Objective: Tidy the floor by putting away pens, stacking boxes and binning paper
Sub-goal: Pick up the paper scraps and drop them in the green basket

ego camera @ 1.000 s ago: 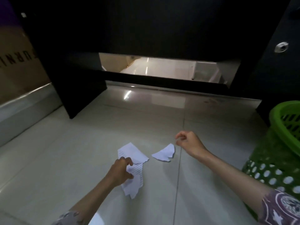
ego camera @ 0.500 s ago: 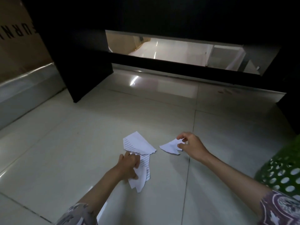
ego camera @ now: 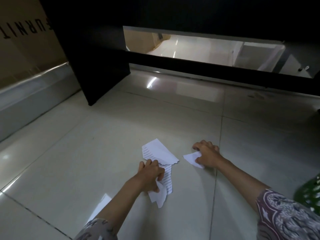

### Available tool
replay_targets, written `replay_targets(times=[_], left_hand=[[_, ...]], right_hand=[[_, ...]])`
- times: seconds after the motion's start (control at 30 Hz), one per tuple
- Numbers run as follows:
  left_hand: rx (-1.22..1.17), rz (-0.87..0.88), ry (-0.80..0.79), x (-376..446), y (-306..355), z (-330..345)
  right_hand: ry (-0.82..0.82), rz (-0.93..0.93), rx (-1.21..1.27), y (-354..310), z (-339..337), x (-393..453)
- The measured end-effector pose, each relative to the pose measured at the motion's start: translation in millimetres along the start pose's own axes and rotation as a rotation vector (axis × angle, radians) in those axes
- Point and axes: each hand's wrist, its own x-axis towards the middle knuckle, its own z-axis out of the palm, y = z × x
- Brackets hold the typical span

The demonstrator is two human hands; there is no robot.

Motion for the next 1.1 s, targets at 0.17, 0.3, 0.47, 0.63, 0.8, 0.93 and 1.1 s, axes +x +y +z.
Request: replay_targets(times=[0.17, 0.3, 0.47, 0.63, 0.8, 0.93, 1.1], left_hand=[[-0.058, 0.011, 0.016, -0.9, -1.2, 2.1], [-0.143, 0.003, 0.004, -3.2, -1.9, 3.5], [-0.208, 0.007, -0.009, -7.1, 0.0, 3.5], [-0.356, -0.037, 0.023, -19.9, -12.3, 0.6], [-0.870, -0.095, 0.202, -38.7, -41.6, -17.0], [-1.026, -0.228, 0.357, -50.0, -60.8, -19.6], [-1.059, -0.311, 0.373, -58.3, -71.9, -14.7]], right_hand=[[-0.006, 0.074, 0.056, -3.1, -2.0, 2.6], [-0.010, 0.067, -0.022, -10.9, -3.7, -1.0], [-0.096, 0.050, 0.377, -23.4, -28.1, -7.3], [-0.187, 0.092, 0.909, -53.8, -37.3, -10.2], [-0.153, 0.086, 0.864, -92.5, -4.0, 3.1], [-0.027, 0.037, 0.412, -115.9, 20.6, 11.6], [0.069, -0.001, 0.328, -123.0, 38.5, 15.1]])
